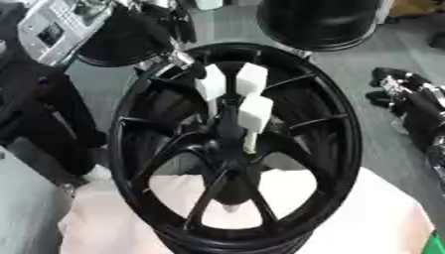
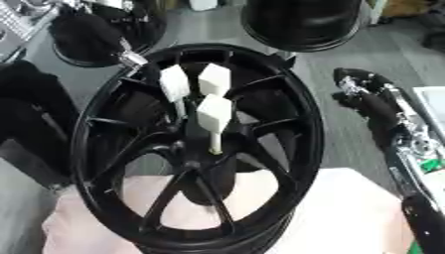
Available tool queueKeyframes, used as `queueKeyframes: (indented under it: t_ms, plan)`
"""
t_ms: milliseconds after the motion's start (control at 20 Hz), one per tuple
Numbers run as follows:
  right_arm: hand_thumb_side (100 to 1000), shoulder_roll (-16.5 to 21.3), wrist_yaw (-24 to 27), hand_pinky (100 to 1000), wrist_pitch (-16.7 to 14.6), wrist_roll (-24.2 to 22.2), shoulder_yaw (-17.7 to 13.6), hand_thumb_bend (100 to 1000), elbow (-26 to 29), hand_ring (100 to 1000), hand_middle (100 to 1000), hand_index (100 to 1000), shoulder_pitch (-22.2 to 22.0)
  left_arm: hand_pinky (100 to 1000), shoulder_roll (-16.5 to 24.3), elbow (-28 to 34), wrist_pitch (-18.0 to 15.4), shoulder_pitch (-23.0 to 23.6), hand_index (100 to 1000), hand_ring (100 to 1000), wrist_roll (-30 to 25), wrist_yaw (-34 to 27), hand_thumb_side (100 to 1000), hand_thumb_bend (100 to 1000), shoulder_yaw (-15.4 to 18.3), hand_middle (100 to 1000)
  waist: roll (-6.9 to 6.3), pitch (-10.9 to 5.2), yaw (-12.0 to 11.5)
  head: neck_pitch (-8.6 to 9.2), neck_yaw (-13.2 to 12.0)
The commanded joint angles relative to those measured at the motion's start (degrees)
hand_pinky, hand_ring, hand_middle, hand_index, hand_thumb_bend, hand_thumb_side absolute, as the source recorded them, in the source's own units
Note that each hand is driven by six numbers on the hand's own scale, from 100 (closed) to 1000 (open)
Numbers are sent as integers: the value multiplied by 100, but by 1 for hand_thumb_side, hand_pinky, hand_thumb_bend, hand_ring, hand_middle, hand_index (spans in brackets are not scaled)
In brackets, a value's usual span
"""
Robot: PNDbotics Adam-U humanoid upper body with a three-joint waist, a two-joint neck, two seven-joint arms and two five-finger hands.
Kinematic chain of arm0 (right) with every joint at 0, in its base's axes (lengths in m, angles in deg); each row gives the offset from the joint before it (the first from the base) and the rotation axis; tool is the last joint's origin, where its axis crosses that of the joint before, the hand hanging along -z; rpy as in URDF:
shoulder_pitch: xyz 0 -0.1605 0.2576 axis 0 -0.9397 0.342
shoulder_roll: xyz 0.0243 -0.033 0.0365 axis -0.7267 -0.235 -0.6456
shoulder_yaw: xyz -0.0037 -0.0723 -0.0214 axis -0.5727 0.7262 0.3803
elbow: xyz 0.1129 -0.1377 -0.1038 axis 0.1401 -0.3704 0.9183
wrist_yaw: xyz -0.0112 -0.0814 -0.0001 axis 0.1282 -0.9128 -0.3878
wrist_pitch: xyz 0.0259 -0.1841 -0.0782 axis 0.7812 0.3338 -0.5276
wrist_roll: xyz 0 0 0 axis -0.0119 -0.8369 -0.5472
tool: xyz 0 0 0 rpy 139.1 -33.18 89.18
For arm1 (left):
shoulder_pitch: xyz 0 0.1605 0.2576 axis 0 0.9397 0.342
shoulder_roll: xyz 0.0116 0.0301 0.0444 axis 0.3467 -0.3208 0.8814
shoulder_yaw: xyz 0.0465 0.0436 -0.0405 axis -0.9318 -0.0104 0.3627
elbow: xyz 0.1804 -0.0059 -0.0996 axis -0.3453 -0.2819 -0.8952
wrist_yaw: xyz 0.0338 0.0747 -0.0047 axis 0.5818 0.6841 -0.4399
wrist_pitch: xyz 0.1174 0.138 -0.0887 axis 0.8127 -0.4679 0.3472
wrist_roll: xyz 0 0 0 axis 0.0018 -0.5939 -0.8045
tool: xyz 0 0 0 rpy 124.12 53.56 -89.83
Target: Pull the pin out of the wheel hub.
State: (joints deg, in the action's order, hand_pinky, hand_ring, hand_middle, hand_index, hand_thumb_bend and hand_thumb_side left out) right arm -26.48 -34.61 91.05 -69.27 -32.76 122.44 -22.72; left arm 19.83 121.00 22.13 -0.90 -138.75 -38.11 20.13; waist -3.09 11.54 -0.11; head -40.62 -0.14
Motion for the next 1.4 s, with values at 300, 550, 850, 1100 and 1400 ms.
queueKeyframes:
  t_ms: [300,550,850,1100,1400]
  plan:
    - [375,79,-12,811,-11,-21,-16,310,59,658,644,770,66,882,56,12,305,-115,770,806,-156,318,592,723,-107,726,10,-155,-2,65,-76]
    - [374,68,-13,811,-12,-23,-15,312,53,658,644,770,60,875,-71,-182,291,-115,747,793,-156,443,593,695,-188,708,-13,-147,6,65,-111]
    - [373,52,-13,811,-13,-27,-16,313,49,658,643,770,56,870,-248,-401,210,-98,732,788,-156,516,591,685,-269,699,-42,-145,31,70,-177]
    - [374,36,-11,811,-10,-31,-11,313,47,658,643,770,59,860,-392,-591,142,-87,725,776,-156,508,580,657,-294,684,-64,-139,64,66,-245]
    - [375,35,-12,811,-10,-32,-11,312,40,659,643,770,58,849,-433,-668,62,-87,677,761,-156,590,545,611,-310,664,-92,-125,74,54,-308]
